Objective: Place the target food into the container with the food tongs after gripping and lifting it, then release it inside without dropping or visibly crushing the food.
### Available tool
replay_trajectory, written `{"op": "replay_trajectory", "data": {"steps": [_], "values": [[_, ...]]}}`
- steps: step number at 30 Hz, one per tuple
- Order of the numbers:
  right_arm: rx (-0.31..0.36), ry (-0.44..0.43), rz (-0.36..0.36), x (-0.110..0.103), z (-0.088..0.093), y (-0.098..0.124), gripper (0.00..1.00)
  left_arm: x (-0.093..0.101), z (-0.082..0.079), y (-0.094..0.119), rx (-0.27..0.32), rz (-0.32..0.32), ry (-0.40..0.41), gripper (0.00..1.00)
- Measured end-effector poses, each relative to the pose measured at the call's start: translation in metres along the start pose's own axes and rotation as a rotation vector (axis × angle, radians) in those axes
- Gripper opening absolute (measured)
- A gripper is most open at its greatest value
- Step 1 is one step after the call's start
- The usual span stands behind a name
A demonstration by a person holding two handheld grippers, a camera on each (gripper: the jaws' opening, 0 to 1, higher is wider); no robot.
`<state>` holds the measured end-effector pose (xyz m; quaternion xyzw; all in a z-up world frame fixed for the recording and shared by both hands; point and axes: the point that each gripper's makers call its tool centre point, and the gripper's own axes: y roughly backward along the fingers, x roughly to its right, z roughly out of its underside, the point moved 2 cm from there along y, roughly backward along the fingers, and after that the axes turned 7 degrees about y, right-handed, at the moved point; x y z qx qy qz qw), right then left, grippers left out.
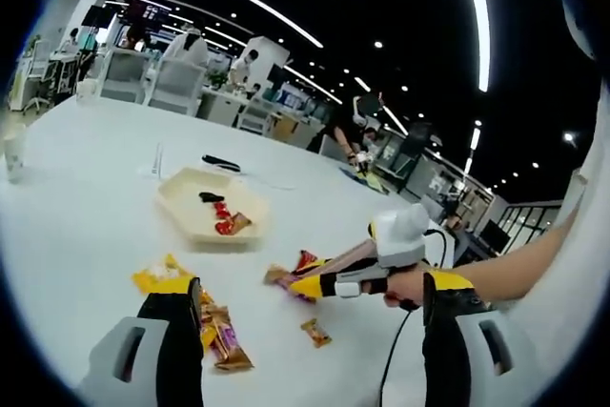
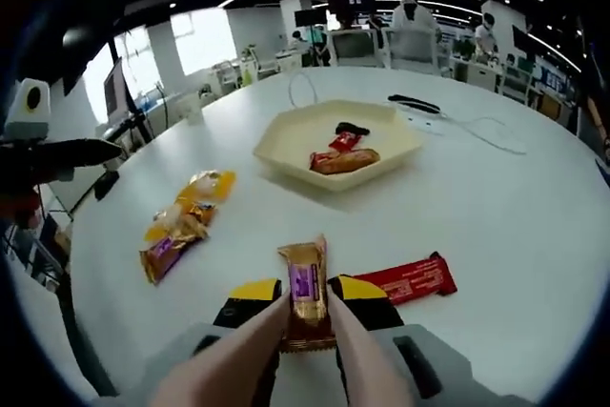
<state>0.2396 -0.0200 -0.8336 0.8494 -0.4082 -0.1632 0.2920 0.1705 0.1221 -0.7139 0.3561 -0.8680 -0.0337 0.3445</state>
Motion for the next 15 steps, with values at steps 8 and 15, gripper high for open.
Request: {"op": "replay_trajectory", "data": {"steps": [8,15], "values": [[-0.021,-0.020,0.008,-0.0050,-0.0022,-0.0018,0.23,0.0013,-0.0063,0.0017,0.019,-0.003,-0.027,0.91],[-0.034,0.028,-0.014,-0.0037,0.0002,-0.0021,0.24,-0.0014,-0.0024,-0.0008,0.016,0.013,0.000,0.99]]}}
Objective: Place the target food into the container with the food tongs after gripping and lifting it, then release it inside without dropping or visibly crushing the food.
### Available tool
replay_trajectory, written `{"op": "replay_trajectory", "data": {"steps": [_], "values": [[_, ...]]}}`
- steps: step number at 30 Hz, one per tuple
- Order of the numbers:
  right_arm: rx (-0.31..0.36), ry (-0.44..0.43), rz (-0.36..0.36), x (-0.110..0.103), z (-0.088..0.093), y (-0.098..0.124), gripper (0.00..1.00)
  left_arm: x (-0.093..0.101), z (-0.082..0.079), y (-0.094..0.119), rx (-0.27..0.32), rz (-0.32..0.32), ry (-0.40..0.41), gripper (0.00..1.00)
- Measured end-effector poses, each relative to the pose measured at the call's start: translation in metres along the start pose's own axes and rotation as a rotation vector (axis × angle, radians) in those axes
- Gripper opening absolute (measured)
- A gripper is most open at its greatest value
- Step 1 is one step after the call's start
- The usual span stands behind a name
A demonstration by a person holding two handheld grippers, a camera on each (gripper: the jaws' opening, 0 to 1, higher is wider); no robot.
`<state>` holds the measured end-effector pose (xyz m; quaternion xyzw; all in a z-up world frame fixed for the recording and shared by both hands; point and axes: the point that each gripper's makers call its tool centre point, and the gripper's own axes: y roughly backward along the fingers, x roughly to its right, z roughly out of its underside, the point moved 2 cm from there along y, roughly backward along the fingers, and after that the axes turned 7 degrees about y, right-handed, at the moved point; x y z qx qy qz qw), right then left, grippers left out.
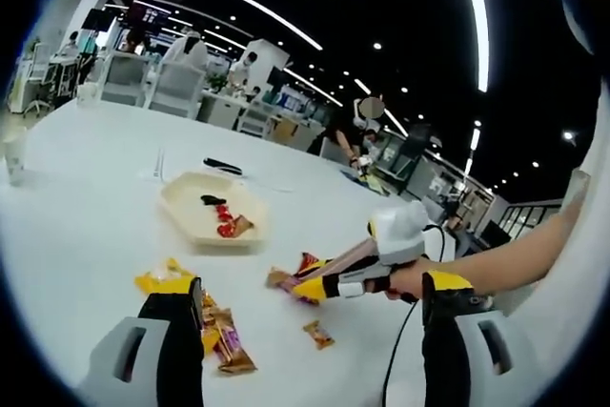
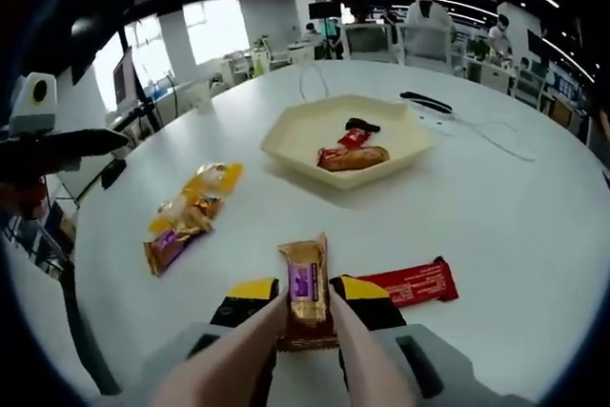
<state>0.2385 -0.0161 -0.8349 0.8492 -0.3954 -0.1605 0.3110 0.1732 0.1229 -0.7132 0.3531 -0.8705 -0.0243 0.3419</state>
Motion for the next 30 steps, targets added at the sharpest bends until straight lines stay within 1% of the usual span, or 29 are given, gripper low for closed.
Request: {"op": "replay_trajectory", "data": {"steps": [2,5,7,10,14,15,17,19,20,21,22,23,24,25,27,30], "values": [[0.013,-0.018,0.020,0.000,0.000,0.000,0.23,0.001,0.000,0.001,-0.003,0.005,0.003,0.99],[0.013,-0.029,0.043,0.000,0.000,0.001,0.22,0.000,-0.001,0.006,0.012,0.005,0.011,0.99],[0.012,0.013,0.076,-0.002,-0.001,0.000,0.21,-0.002,0.001,0.009,0.015,-0.008,0.003,0.99],[0.011,-0.023,0.103,0.000,0.000,0.000,0.20,-0.005,0.001,0.013,0.016,-0.013,0.002,0.98],[0.006,-0.036,0.103,0.002,0.000,-0.001,0.20,-0.012,0.001,0.021,0.019,-0.024,0.017,0.97],[-0.004,-0.068,0.103,0.002,0.000,-0.001,0.20,-0.013,0.001,0.023,0.022,-0.026,0.018,0.97],[-0.023,-0.067,0.093,0.004,-0.001,-0.002,0.20,-0.016,0.001,0.026,0.024,-0.030,0.020,0.97],[-0.039,-0.090,0.085,0.003,-0.002,-0.001,0.20,-0.020,0.002,0.027,0.022,-0.034,0.021,0.97],[-0.020,-0.137,0.106,0.006,-0.005,0.003,0.20,-0.021,0.002,0.028,0.020,-0.035,0.022,0.97],[0.024,-0.192,0.105,0.006,-0.011,0.006,0.20,-0.021,0.001,0.028,0.020,-0.036,0.023,0.97],[0.058,-0.298,0.078,0.003,-0.019,0.010,0.20,-0.022,-0.001,0.031,0.023,-0.041,0.021,0.97],[0.073,-0.311,0.083,0.004,-0.021,0.012,0.20,-0.023,-0.004,0.032,0.030,-0.044,0.018,0.97],[0.069,-0.281,0.088,0.006,-0.022,0.014,0.20,-0.024,-0.007,0.035,0.046,-0.050,0.017,0.96],[0.062,-0.270,0.086,0.005,-0.021,0.015,0.20,-0.025,-0.007,0.036,0.053,-0.054,0.022,0.96],[0.067,-0.264,0.085,0.006,-0.022,0.016,0.20,-0.028,-0.007,0.036,0.057,-0.061,0.031,0.96],[0.068,-0.265,0.069,0.006,-0.024,0.018,0.19,-0.027,-0.004,0.037,0.047,-0.064,0.031,0.96]]}}
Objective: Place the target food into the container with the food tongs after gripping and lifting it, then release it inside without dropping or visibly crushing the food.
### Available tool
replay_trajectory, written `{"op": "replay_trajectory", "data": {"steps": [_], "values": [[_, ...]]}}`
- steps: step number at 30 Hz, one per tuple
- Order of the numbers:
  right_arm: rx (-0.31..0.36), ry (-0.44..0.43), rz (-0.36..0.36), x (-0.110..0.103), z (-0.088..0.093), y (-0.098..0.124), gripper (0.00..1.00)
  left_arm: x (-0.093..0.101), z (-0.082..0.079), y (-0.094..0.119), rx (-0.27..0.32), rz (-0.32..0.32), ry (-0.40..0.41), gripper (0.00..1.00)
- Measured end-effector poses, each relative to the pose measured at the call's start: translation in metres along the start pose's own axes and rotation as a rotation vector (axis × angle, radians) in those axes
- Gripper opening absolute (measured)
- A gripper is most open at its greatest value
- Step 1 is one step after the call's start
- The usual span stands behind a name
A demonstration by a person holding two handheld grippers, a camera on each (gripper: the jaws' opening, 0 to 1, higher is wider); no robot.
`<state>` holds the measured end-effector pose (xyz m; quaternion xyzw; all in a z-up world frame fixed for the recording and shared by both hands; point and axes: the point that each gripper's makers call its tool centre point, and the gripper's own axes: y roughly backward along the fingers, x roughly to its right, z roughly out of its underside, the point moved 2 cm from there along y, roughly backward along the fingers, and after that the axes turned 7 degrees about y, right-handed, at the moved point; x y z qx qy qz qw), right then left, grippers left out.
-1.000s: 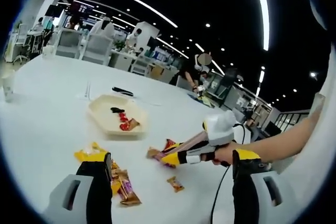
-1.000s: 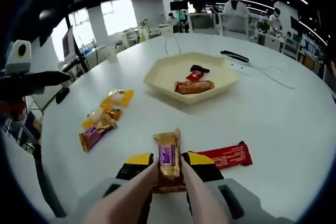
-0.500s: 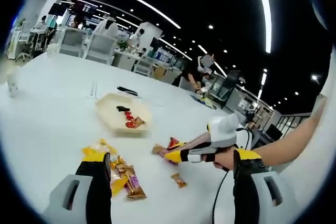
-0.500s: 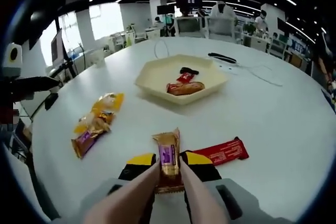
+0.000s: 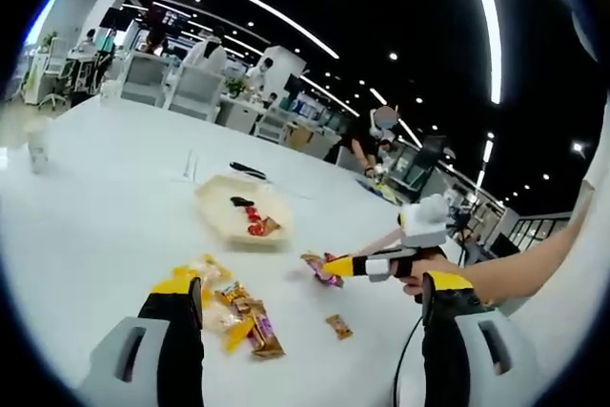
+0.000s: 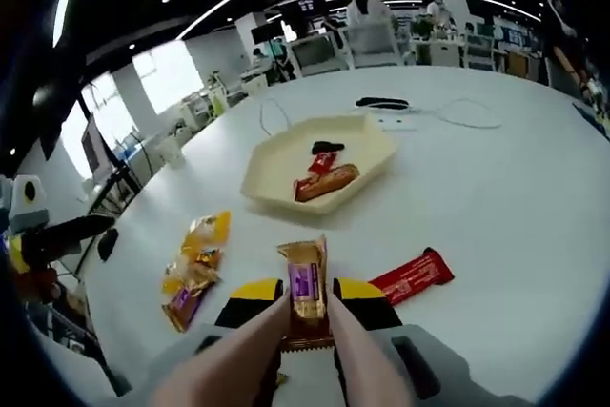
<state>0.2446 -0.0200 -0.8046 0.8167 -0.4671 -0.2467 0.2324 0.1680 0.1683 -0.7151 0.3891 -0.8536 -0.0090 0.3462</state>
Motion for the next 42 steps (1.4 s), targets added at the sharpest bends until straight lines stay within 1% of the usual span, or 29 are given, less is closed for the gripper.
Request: {"op": "replay_trajectory", "data": {"steps": [2,4,7,9,15,16,17,18,19,20,21,23,24,25,27,28,29,30,31,32,34,37,42], "values": [[-0.017,0.039,-0.028,-0.004,0.000,-0.001,0.19,0.000,0.000,0.001,0.003,-0.001,-0.003,0.96],[-0.019,0.081,-0.036,-0.007,-0.002,0.000,0.19,-0.002,0.000,0.002,0.004,-0.009,0.001,0.96],[-0.011,0.068,-0.058,-0.010,-0.007,0.000,0.19,-0.002,-0.003,0.002,0.016,-0.013,0.007,0.96],[0.002,0.032,-0.072,-0.011,-0.010,-0.001,0.19,-0.001,-0.004,0.002,0.020,-0.013,0.008,0.96],[0.013,0.014,-0.092,-0.014,-0.022,0.002,0.20,0.003,-0.008,0.004,0.030,-0.017,0.000,0.97],[0.028,0.010,-0.092,-0.012,-0.027,0.003,0.20,0.006,-0.016,0.004,0.064,-0.008,0.029,0.97],[0.033,0.004,-0.091,-0.011,-0.029,0.004,0.20,0.010,-0.021,0.004,0.086,0.004,0.039,0.97],[0.039,-0.014,-0.103,-0.011,-0.033,0.006,0.20,0.014,-0.026,0.004,0.098,0.015,0.030,0.97],[0.048,-0.020,-0.095,-0.010,-0.036,0.008,0.20,0.016,-0.028,0.004,0.101,0.018,0.019,0.97],[0.055,-0.027,-0.084,-0.008,-0.037,0.010,0.20,0.018,-0.030,0.004,0.094,0.021,0.002,0.98],[0.056,-0.041,-0.095,-0.010,-0.038,0.014,0.20,0.020,-0.030,0.004,0.086,0.024,-0.012,0.98],[0.061,-0.031,-0.096,-0.014,-0.039,0.019,0.20,0.021,-0.030,0.006,0.084,0.028,-0.037,0.98],[0.062,-0.007,-0.097,-0.017,-0.037,0.024,0.20,0.020,-0.030,0.008,0.082,0.031,-0.032,0.98],[0.059,-0.004,-0.097,-0.018,-0.035,0.026,0.20,0.022,-0.031,0.010,0.079,0.041,0.025,0.99],[0.057,-0.019,-0.090,-0.018,-0.030,0.030,0.20,0.028,-0.041,0.016,0.125,0.076,0.061,0.99],[0.072,-0.041,-0.085,-0.017,-0.030,0.032,0.20,0.028,-0.041,0.017,0.120,0.077,0.067,0.99],[0.092,-0.093,-0.084,-0.018,-0.031,0.034,0.20,0.029,-0.042,0.018,0.108,0.082,0.068,0.99],[0.112,-0.116,-0.078,-0.018,-0.031,0.037,0.20,0.030,-0.042,0.018,0.105,0.086,0.063,0.99],[0.112,-0.110,-0.076,-0.019,-0.030,0.039,0.20,0.029,-0.040,0.017,0.091,0.086,0.044,0.99],[0.119,-0.119,-0.078,-0.020,-0.029,0.041,0.20,0.027,-0.037,0.017,0.065,0.079,0.019,0.99],[0.127,-0.121,-0.078,-0.024,-0.030,0.044,0.20,0.027,-0.033,0.016,0.036,0.075,-0.005,0.99],[0.141,-0.127,-0.081,-0.027,-0.031,0.049,0.20,0.027,-0.031,0.018,0.033,0.079,-0.011,0.99],[0.138,-0.129,-0.077,-0.028,-0.031,0.050,0.20,0.029,-0.027,0.023,0.028,0.081,-0.021,0.99]]}}
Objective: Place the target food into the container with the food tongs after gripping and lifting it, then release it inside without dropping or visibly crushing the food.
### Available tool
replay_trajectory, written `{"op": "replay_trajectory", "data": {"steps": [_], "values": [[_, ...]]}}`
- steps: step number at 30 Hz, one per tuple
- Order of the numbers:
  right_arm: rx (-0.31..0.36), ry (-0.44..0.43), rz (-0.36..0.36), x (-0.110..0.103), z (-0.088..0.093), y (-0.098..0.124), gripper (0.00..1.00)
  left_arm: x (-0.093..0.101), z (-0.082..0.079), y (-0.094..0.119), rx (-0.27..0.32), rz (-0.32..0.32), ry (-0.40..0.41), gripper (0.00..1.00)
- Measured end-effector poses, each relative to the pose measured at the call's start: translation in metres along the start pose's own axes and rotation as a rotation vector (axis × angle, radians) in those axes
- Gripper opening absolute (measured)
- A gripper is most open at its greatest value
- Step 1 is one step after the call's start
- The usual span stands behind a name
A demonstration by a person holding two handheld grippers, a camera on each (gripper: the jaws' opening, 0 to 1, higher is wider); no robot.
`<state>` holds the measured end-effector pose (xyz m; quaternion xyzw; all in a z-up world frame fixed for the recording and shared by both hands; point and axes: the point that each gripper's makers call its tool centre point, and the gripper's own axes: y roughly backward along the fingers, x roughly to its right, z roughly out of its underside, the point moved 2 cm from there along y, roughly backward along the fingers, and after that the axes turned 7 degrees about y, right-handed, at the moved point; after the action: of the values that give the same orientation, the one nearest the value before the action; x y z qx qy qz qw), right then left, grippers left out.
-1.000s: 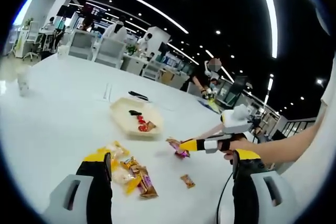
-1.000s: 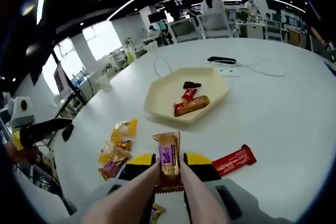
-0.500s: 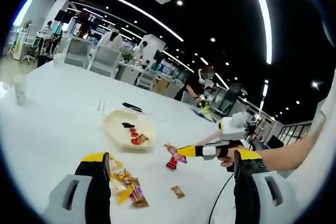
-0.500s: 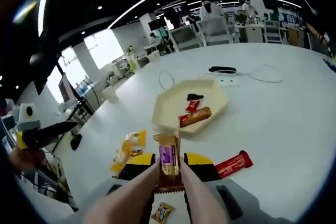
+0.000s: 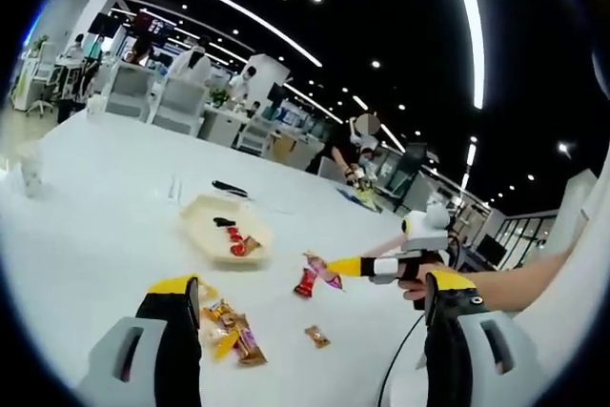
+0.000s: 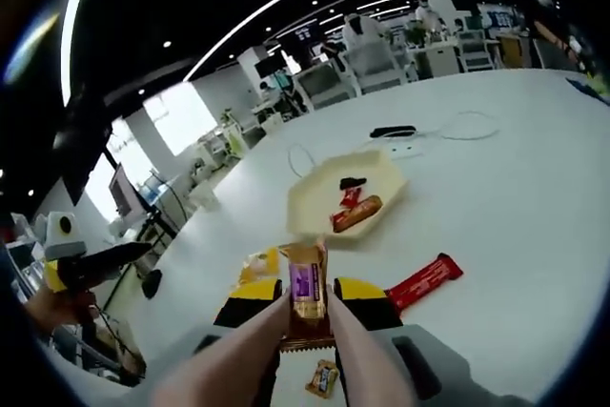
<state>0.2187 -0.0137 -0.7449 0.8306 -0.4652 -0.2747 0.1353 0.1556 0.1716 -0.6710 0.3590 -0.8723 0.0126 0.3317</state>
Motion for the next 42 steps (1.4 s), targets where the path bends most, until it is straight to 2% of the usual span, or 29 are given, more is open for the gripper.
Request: {"op": "replay_trajectory", "data": {"steps": [6,12,15,18,24,31,42], "values": [[0.021,0.001,0.002,-0.006,-0.007,0.007,0.20,0.003,0.008,0.004,-0.021,0.001,-0.015,0.98],[0.043,0.008,0.013,-0.008,-0.012,0.013,0.20,0.006,0.009,0.009,-0.023,0.013,-0.044,0.98],[0.041,0.008,0.014,-0.008,-0.014,0.014,0.20,0.004,0.006,0.013,0.006,0.015,-0.048,0.98],[0.039,0.025,0.014,-0.010,-0.017,0.016,0.20,0.000,0.008,0.014,0.006,0.002,-0.041,0.98],[0.064,0.033,0.013,-0.017,-0.028,0.022,0.20,0.009,0.006,0.023,0.017,0.010,-0.063,0.98],[0.078,0.020,0.017,-0.021,-0.027,0.028,0.20,0.008,0.009,0.024,0.013,0.016,-0.065,0.98],[0.083,0.025,0.026,-0.014,-0.035,0.029,0.20,0.007,0.005,0.020,0.026,0.018,-0.059,0.98]]}}
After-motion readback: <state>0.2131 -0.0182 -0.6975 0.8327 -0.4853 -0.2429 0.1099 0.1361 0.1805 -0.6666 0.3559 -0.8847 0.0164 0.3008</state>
